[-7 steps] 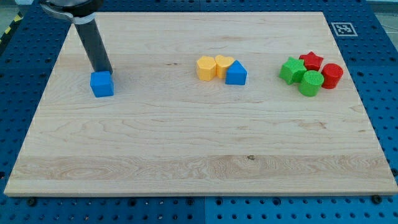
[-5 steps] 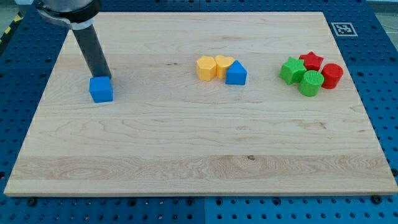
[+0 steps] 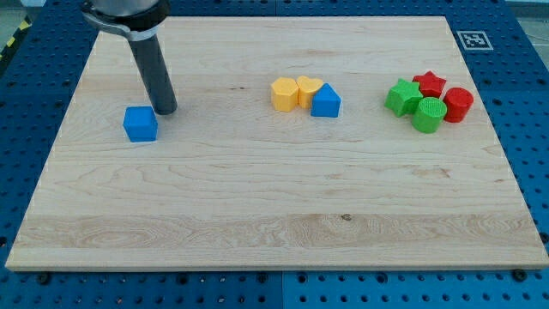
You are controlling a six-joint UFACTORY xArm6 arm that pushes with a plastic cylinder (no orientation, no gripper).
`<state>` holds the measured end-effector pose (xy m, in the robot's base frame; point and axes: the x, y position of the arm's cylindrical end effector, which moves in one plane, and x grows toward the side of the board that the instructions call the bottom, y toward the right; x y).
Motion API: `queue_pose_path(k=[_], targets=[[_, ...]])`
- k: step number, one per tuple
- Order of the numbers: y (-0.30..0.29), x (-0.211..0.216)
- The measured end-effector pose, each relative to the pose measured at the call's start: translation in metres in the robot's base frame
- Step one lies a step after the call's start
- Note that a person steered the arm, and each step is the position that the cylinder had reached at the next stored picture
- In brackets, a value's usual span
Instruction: Move your arm towards the yellow hexagon
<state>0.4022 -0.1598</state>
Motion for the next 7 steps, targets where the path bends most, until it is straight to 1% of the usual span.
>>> queue_pose_path(k=[2, 4, 7], targets=[[0.020, 0.000], [0.032, 0.017], [0.134, 0.025]])
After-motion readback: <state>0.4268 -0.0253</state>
